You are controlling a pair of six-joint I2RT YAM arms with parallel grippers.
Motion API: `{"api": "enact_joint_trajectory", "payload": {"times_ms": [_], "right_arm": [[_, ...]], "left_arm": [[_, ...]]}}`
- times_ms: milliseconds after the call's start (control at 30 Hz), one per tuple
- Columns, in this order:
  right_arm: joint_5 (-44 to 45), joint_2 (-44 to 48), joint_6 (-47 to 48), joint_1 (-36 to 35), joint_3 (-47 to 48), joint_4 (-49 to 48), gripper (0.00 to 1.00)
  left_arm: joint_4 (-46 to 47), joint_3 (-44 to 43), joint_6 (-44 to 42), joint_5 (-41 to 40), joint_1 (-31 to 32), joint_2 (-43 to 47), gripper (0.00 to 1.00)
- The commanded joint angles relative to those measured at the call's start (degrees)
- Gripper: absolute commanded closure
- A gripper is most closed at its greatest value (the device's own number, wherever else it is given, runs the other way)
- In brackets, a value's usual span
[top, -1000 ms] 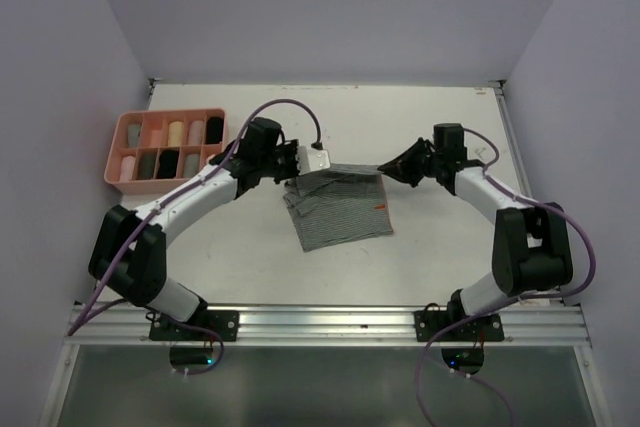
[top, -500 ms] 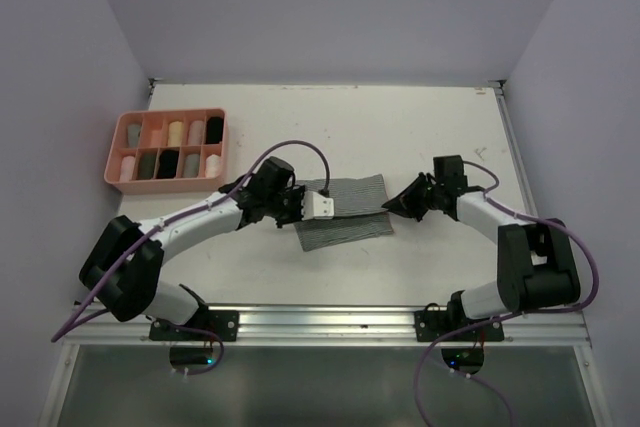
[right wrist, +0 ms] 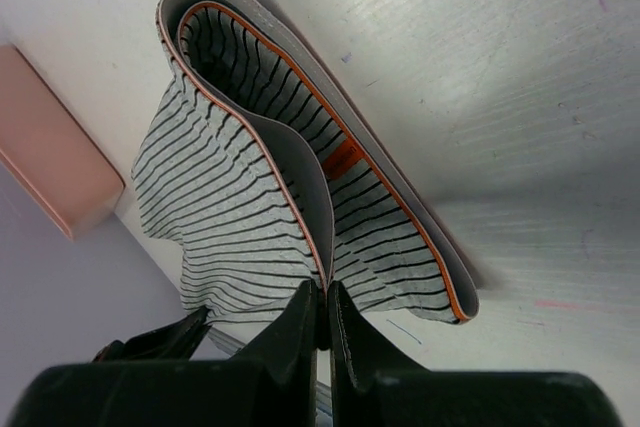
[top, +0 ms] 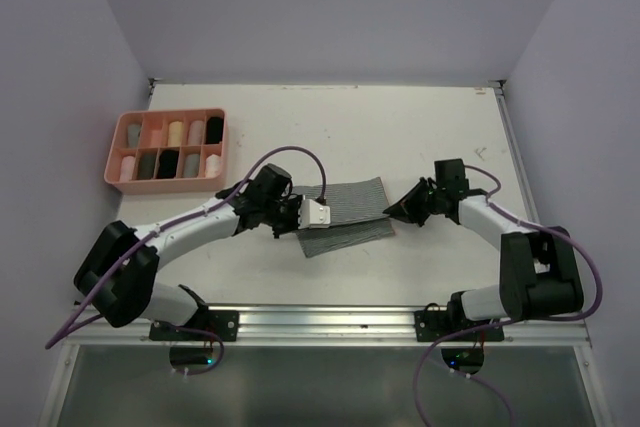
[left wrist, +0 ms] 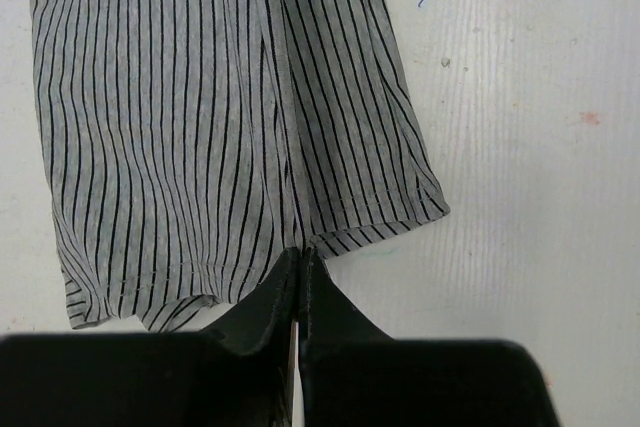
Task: Roll the underwear
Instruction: Fold the underwear
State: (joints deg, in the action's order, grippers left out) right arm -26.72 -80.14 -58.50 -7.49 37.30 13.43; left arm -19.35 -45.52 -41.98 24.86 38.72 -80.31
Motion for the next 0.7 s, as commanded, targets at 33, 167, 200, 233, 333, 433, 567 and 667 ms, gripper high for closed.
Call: {"api": "enact_joint_trajectory", "payload": {"times_ms": [33, 167, 200, 233, 333, 433, 567, 667], "right_arm": [[-1.1, 2.6, 1.6, -0.2, -0.4, 3.4, 1.0], [-0.1, 2.4, 3.5, -0.2, -1.3, 4.9, 1.0], [-0.1, 1.7, 3.5, -0.2, -2.0, 4.7, 1.0], [0.3, 1.4, 3.7, -0.2, -2.3, 4.6, 1.0], [1.5, -0.7, 5.1, -0.2, -3.3, 4.1, 1.0], [2.3, -2.4, 6.0, -0.2, -4.5, 3.8, 1.0], [3.0, -3.2, 6.2, -0.2, -4.4, 3.2, 0.99], [3.5, -3.1, 6.9, -0.2, -2.4, 4.4, 0.86]], "left_arm": [[-2.0, 0.3, 1.9, 2.9, 0.6, 1.8, 1.0], [-3.0, 0.6, 3.0, 4.6, 1.4, 1.9, 1.0], [-3.2, 0.6, 3.2, 4.8, 1.7, 1.7, 1.0], [-3.1, 0.9, 4.1, 4.8, 2.1, 1.7, 1.0], [-2.6, 1.4, 5.8, 4.9, 3.6, 1.1, 1.0], [-2.5, 1.7, 6.8, 4.8, 5.2, 0.1, 1.0], [-2.4, 2.7, 6.9, 4.1, 7.2, -2.0, 1.0], [-2.4, 2.7, 7.4, 4.3, 8.3, -3.4, 0.91]]}}
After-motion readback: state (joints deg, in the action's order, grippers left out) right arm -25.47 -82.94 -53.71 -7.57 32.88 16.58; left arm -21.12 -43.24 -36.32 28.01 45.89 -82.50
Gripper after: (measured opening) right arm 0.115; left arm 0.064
